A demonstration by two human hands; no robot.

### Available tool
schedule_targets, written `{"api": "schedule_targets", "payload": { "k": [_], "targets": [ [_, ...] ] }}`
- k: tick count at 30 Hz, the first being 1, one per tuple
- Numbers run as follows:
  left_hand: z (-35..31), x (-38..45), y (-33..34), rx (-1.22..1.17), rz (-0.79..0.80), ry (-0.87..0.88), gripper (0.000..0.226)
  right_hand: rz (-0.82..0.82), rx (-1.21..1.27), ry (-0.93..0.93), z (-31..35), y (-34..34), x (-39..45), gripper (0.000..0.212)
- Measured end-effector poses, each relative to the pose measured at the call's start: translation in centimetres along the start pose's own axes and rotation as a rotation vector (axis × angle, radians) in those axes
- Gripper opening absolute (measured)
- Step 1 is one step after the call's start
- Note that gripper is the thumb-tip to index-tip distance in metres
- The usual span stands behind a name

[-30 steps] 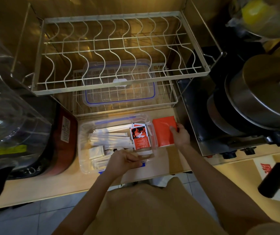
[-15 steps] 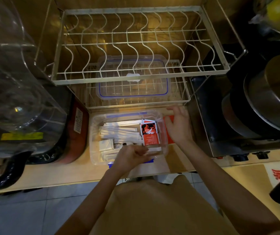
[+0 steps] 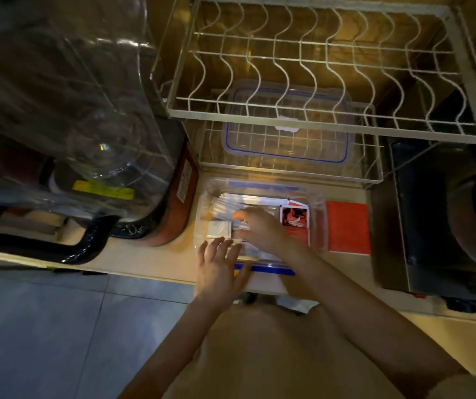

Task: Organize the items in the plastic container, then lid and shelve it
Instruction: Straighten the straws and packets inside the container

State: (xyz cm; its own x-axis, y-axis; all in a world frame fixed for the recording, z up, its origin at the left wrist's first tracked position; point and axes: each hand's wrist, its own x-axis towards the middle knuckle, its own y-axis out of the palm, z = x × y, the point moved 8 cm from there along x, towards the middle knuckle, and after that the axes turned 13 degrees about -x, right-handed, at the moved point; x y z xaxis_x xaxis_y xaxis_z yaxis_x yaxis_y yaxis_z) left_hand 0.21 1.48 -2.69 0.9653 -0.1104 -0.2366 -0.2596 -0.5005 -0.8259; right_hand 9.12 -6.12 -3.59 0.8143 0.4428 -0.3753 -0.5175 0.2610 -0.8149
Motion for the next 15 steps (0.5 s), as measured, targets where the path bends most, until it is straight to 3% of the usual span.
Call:
{"api": "schedule_targets", "payload": {
  "k": [5, 9, 15],
  "targets": [
    [0.4, 0.1, 0.9, 0.000, 0.141, -0.022, 0.050, 0.115, -0.166, -0.042, 1.8, 2.3, 2.0, 0.053],
    [0.2, 0.3, 0.2, -0.021, 0.127, 0.008, 0.062, 0.116, -0.262, -0.073, 2.1, 2.9, 2.4, 0.053],
    [0.4, 0.4, 0.2, -0.006, 0.109, 0.014, 0.046, 0.093, -0.392, -0.100, 2.2, 2.7, 3.0, 0.044]
  ]
}}
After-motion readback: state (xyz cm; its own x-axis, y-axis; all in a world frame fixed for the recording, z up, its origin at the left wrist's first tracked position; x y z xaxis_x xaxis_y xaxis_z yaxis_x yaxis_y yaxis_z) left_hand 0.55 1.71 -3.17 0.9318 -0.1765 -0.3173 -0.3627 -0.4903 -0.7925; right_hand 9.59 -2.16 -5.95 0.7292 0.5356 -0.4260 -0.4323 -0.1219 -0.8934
